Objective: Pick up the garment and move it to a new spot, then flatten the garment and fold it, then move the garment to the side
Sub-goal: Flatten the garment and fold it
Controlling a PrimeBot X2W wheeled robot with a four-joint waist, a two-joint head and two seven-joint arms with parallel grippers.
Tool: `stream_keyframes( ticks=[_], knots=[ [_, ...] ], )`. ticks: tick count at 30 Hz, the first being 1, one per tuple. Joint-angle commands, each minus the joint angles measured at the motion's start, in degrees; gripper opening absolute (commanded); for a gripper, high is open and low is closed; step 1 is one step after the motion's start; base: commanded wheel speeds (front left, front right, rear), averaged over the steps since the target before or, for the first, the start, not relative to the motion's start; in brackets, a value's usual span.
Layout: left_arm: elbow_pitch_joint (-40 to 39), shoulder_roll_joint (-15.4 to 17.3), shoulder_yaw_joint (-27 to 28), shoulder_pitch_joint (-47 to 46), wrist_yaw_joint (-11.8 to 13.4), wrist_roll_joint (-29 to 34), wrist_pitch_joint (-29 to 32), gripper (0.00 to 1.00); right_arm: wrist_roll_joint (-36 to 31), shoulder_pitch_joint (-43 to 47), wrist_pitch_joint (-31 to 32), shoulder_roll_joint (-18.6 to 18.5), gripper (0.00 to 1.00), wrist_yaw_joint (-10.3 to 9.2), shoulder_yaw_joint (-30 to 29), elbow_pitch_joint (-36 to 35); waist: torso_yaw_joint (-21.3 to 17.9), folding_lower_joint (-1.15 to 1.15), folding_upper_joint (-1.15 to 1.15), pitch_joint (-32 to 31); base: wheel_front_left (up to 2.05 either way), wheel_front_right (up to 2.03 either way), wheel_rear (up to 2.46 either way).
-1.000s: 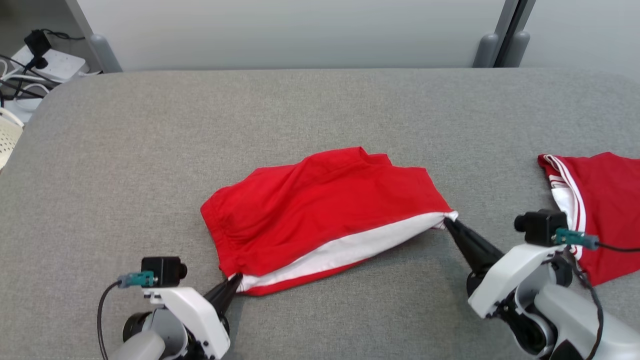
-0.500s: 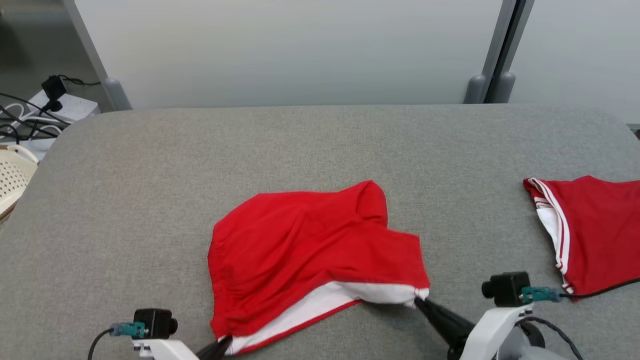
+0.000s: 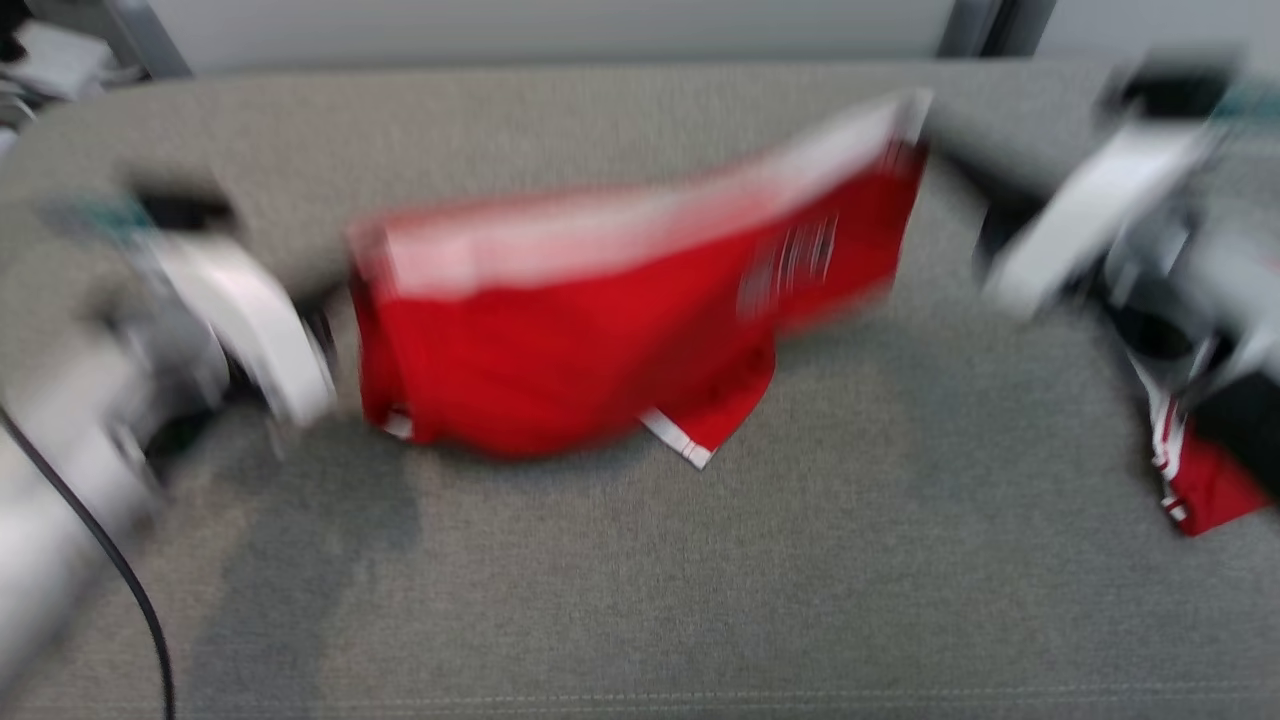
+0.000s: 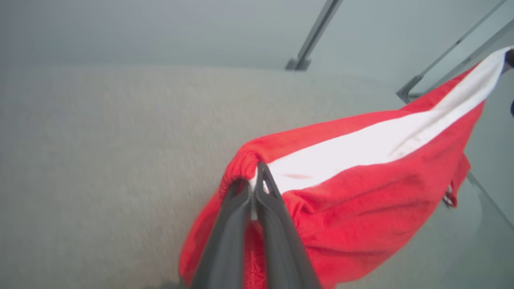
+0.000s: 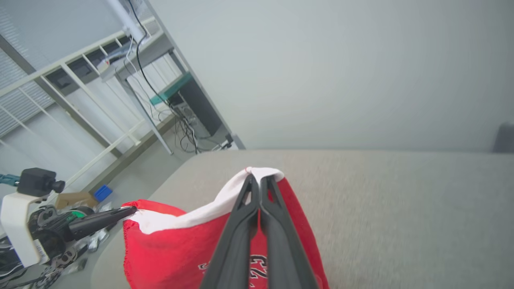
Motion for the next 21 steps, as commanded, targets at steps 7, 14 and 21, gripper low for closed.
stream_keyframes(
  ticks=[7, 14, 21],
  knots=[
    [5.47, 1.66, 11.36, -32.0, -0.14, 12.71, -21.21, 0.0, -5.23, -28.79, -11.54, 4.48, 0.0, 0.0, -10.96, 10.72, -1.8, 0.0, 0.0, 18.25, 0.0, 0.0, 0.0],
    [10.72, 1.76, 7.26, -28.8, -0.14, 13.87, -30.02, 0.0, -3.98, -25.27, -12.4, 1.17, 0.0, 0.0, -6.59, 7.2, -3.23, 0.0, 0.0, 23.5, 0.0, 0.0, 0.0],
    [12.15, -3.06, 7.6, -15.83, -0.14, 11.36, -31.19, 0.0, 1.51, -11.33, -14.61, -2.78, 0.0, 0.0, -1.75, -0.28, -2.23, 0.0, 0.0, 25.03, 0.0, 0.0, 0.0]
  ],
)
